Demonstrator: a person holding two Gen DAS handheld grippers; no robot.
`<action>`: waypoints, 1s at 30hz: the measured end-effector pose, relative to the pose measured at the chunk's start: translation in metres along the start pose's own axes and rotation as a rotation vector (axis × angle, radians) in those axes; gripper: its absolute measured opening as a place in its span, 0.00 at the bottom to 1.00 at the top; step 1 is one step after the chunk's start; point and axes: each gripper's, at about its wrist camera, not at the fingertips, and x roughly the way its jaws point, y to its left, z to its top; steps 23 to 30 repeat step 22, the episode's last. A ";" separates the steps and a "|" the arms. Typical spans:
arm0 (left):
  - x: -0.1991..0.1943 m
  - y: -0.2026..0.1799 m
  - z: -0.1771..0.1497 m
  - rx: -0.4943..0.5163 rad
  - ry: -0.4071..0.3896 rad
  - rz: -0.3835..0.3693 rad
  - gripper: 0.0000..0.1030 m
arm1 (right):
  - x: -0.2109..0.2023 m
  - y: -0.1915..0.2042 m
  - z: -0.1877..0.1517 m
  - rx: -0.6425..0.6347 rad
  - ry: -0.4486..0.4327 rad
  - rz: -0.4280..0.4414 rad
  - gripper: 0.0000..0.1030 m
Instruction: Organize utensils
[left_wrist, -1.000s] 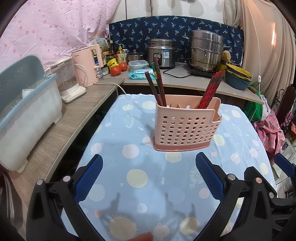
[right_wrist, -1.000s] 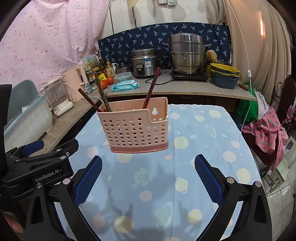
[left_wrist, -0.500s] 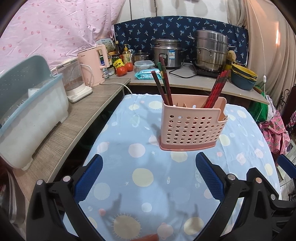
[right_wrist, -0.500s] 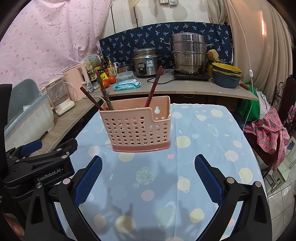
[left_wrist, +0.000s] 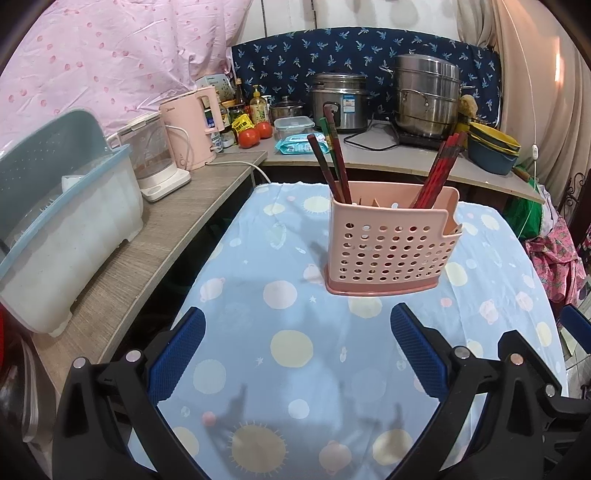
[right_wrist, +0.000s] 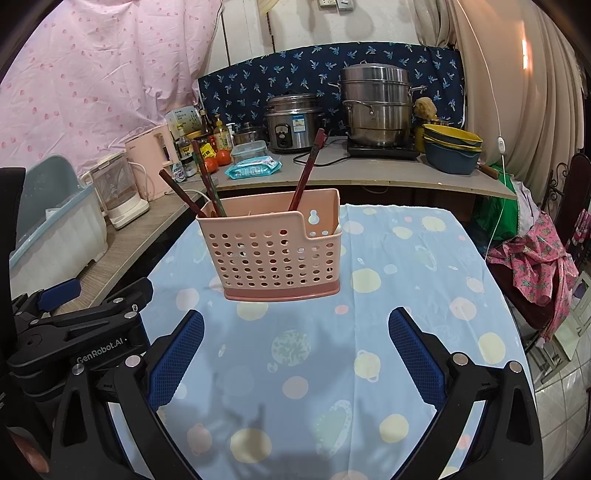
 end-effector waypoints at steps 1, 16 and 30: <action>0.000 0.000 0.000 -0.002 0.001 0.002 0.93 | 0.000 -0.001 0.000 0.000 0.000 0.000 0.94; 0.003 0.001 -0.002 0.002 0.010 0.000 0.93 | 0.002 0.000 -0.003 -0.001 0.007 0.004 0.94; 0.002 0.000 -0.003 0.011 -0.002 0.001 0.93 | 0.002 -0.001 -0.004 0.001 0.006 0.002 0.94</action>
